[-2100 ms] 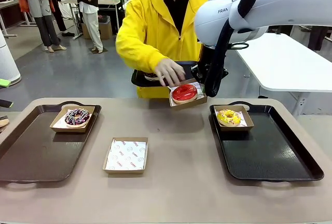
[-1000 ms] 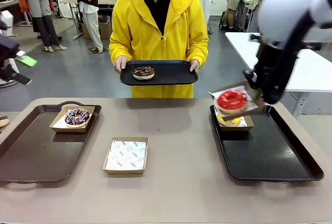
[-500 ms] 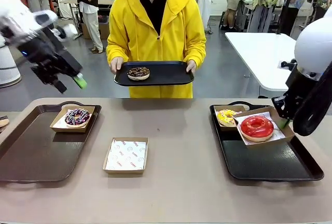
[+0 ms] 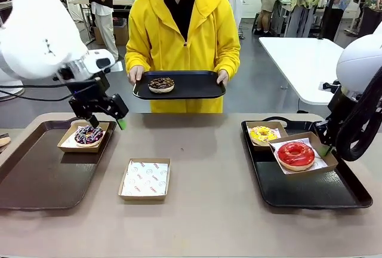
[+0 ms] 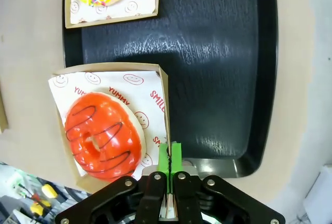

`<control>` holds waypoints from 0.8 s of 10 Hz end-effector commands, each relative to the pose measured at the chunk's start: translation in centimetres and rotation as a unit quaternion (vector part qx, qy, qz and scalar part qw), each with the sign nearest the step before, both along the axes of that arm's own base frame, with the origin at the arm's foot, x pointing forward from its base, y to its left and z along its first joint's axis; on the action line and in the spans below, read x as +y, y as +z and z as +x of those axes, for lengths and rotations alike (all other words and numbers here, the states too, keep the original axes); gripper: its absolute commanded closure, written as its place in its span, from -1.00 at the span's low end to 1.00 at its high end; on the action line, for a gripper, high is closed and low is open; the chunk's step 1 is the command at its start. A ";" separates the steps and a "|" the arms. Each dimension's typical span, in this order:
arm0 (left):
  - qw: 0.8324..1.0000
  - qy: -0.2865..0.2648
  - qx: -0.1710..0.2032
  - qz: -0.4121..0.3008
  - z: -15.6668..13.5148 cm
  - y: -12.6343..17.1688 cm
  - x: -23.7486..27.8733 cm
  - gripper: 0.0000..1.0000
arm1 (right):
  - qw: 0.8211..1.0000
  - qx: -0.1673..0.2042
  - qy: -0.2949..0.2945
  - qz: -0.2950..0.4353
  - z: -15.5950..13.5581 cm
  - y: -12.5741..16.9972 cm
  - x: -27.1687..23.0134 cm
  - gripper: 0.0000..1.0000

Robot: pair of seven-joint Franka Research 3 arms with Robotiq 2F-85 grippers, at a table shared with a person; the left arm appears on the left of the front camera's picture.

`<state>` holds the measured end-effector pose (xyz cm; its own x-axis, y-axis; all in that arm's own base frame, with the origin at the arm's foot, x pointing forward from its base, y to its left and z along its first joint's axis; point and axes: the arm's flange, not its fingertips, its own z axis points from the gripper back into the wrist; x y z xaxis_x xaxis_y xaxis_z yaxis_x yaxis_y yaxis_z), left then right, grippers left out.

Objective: Individually package the donuts and arrange them on the tray.
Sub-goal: Place the picked Paper togo box on the Handle tray while simultaneously picking up another Paper togo box from the table with the other hand.

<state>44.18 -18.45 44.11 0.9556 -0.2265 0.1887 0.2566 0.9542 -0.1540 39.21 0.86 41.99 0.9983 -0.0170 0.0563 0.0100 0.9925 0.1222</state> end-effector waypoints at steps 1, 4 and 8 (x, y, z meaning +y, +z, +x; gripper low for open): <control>0.998 0.044 -0.012 0.033 -0.8 -1.9 -1.3 -1.00 | 1.000 -0.006 0.014 0.013 1.1 -0.3 -0.2 0.98; 1.000 0.018 -0.005 0.010 -0.3 -1.1 -0.6 -1.00 | 1.000 0.000 0.000 0.000 0.0 0.0 0.0 0.98; 1.000 0.018 -0.005 0.010 -0.3 -1.1 -0.6 -1.00 | 1.000 0.000 0.000 0.000 0.0 0.0 0.0 0.98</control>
<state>43.97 -19.07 42.84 0.9639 -0.1785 0.1975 0.2057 0.9703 -0.1274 39.39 0.87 41.91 0.9983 -0.0105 0.0566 0.0037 0.9928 0.1193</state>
